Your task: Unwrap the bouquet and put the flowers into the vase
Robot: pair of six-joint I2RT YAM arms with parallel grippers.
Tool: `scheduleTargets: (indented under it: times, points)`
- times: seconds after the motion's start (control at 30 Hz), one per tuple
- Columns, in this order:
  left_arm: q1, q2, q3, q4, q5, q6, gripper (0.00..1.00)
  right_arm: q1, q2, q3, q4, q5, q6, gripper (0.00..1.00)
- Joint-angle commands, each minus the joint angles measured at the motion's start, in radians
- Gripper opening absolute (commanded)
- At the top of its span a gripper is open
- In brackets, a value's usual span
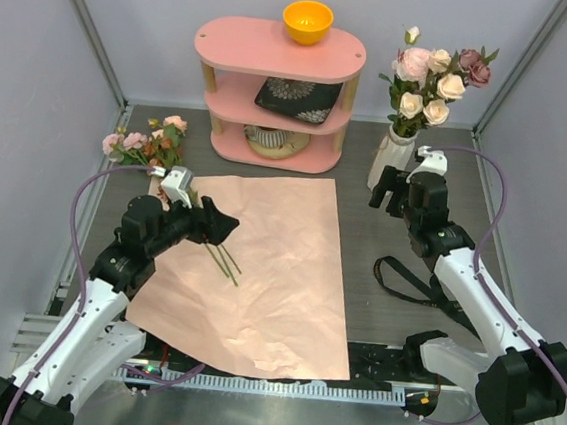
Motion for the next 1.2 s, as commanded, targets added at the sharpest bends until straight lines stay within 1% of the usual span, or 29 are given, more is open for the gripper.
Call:
scheduleTargets:
  times: [0.0, 0.07, 0.1, 0.17, 0.27, 0.3, 0.37, 0.4, 0.43, 0.47, 0.5, 0.53, 0.57, 0.6, 0.63, 0.67, 0.7, 0.77, 0.8, 0.83, 0.87, 0.9, 0.97, 1.03, 1.17]
  points:
    - [0.022, 0.023, 0.045, 0.016, 0.002, 0.003, 0.81, 0.013, -0.044, -0.002, -0.058, -0.009, 0.04, 0.93]
    - [0.032, 0.043, 0.053, 0.004, -0.009, 0.003, 0.8, 0.013, -0.027, -0.004, -0.065, -0.037, 0.092, 0.93]
    - [0.037, 0.047, 0.054, -0.01, -0.017, 0.002, 0.8, 0.013, -0.013, -0.022, -0.062, -0.076, 0.109, 0.93]
    - [0.046, 0.06, 0.06, -0.025, -0.035, 0.002, 0.8, 0.015, -0.004, -0.051, -0.038, -0.104, 0.169, 0.93]
    - [0.048, 0.081, 0.065, -0.062, -0.115, -0.011, 0.8, 0.028, 0.006, -0.123, 0.022, -0.193, 0.233, 0.93]
    - [0.046, 0.092, 0.07, -0.09, -0.182, -0.027, 0.8, 0.054, 0.01, -0.149, 0.036, -0.247, 0.272, 0.93]
    - [0.048, 0.147, 0.1, -0.131, -0.263, -0.087, 0.8, 0.114, 0.038, -0.166, 0.074, -0.253, 0.283, 0.93]
    - [0.049, 0.171, 0.117, -0.186, -0.371, -0.112, 0.81, 0.207, 0.053, -0.172, 0.088, -0.23, 0.268, 0.93]
    - [0.054, 0.202, 0.134, -0.217, -0.438, -0.167, 0.81, 0.254, 0.091, -0.169, 0.097, -0.189, 0.251, 0.94]
    - [0.06, 0.262, 0.158, -0.284, -0.493, -0.194, 0.82, 0.3, 0.122, -0.16, 0.089, -0.16, 0.235, 0.94]
    - [0.083, 0.3, 0.206, -0.32, -0.539, -0.224, 0.85, 0.35, 0.148, -0.127, 0.077, -0.135, 0.215, 0.94]
    - [0.1, 0.334, 0.235, -0.347, -0.582, -0.266, 0.87, 0.425, 0.176, -0.107, 0.044, -0.077, 0.209, 0.94]
    - [0.12, 0.366, 0.257, -0.372, -0.574, -0.273, 0.88, 0.462, 0.232, -0.087, 0.03, -0.054, 0.206, 0.95]
    - [0.153, 0.442, 0.298, -0.375, -0.558, -0.278, 0.87, 0.49, 0.254, -0.049, 0.011, -0.039, 0.203, 0.95]
    - [0.167, 0.48, 0.32, -0.383, -0.526, -0.279, 0.87, 0.53, 0.278, -0.032, -0.012, -0.017, 0.206, 0.95]
    - [0.178, 0.524, 0.341, -0.398, -0.506, -0.281, 0.87, 0.542, 0.303, -0.018, -0.022, -0.002, 0.215, 0.95]
    - [0.19, 0.596, 0.364, -0.404, -0.491, -0.278, 0.84, 0.548, 0.311, 0.001, -0.033, 0.017, 0.22, 0.96]
    - [0.192, 0.668, 0.416, -0.418, -0.457, -0.271, 0.79, 0.555, 0.309, 0.005, -0.044, 0.04, 0.231, 0.98]
    - [0.191, 0.728, 0.427, -0.423, -0.452, -0.279, 0.74, 0.555, 0.287, -0.001, -0.047, 0.046, 0.232, 1.0]
    - [0.192, 0.753, 0.435, -0.424, -0.451, -0.293, 0.72, 0.555, 0.274, -0.005, -0.044, 0.047, 0.228, 1.0]
    - [0.192, 0.776, 0.439, -0.423, -0.445, -0.304, 0.62, 0.555, 0.259, -0.013, -0.036, 0.041, 0.211, 1.0]
    - [0.192, 0.822, 0.441, -0.423, -0.446, -0.328, 0.58, 0.555, 0.236, -0.028, -0.029, 0.038, 0.205, 1.0]
    - [0.192, 0.86, 0.447, -0.423, -0.443, -0.354, 0.53, 0.556, 0.211, -0.044, -0.023, 0.037, 0.183, 1.0]
    - [0.19, 0.906, 0.452, -0.417, -0.431, -0.393, 0.51, 0.555, 0.185, -0.063, -0.016, 0.009, 0.168, 1.0]
    - [0.184, 0.968, 0.453, -0.377, -0.423, -0.431, 0.52, 0.555, 0.147, -0.096, -0.01, 0.018, 0.168, 0.99]
